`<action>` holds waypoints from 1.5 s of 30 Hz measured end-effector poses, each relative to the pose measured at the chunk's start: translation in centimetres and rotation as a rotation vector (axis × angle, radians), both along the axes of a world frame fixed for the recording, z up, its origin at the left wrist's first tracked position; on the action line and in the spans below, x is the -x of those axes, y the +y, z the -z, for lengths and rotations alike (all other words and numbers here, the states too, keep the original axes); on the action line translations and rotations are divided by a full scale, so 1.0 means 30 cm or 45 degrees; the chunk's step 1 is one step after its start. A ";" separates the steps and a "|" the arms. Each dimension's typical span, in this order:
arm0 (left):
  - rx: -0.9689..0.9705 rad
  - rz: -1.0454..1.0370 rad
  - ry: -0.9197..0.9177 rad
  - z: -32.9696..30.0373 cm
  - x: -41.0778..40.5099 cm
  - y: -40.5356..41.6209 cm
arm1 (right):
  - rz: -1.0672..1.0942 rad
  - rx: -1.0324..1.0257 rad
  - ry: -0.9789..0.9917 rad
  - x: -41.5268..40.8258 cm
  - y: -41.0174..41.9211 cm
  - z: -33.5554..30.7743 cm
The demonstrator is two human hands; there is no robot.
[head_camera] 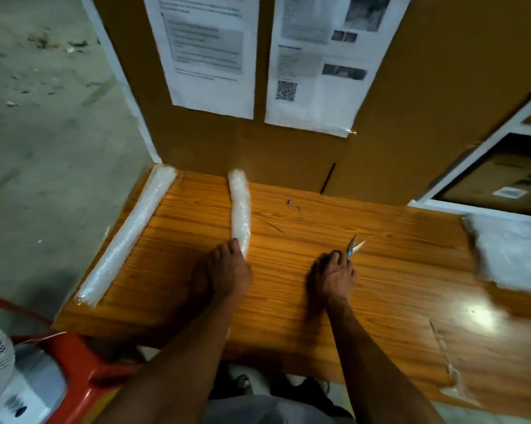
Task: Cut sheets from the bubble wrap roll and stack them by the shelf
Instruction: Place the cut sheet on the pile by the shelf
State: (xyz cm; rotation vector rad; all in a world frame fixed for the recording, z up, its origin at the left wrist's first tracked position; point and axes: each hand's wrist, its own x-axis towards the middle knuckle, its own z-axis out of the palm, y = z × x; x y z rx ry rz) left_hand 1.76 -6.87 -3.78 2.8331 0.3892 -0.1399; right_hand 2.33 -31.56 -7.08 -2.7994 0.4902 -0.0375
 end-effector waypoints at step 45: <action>1.143 0.492 0.634 0.047 -0.026 -0.859 | 0.626 -1.670 -0.282 0.219 -0.551 -0.200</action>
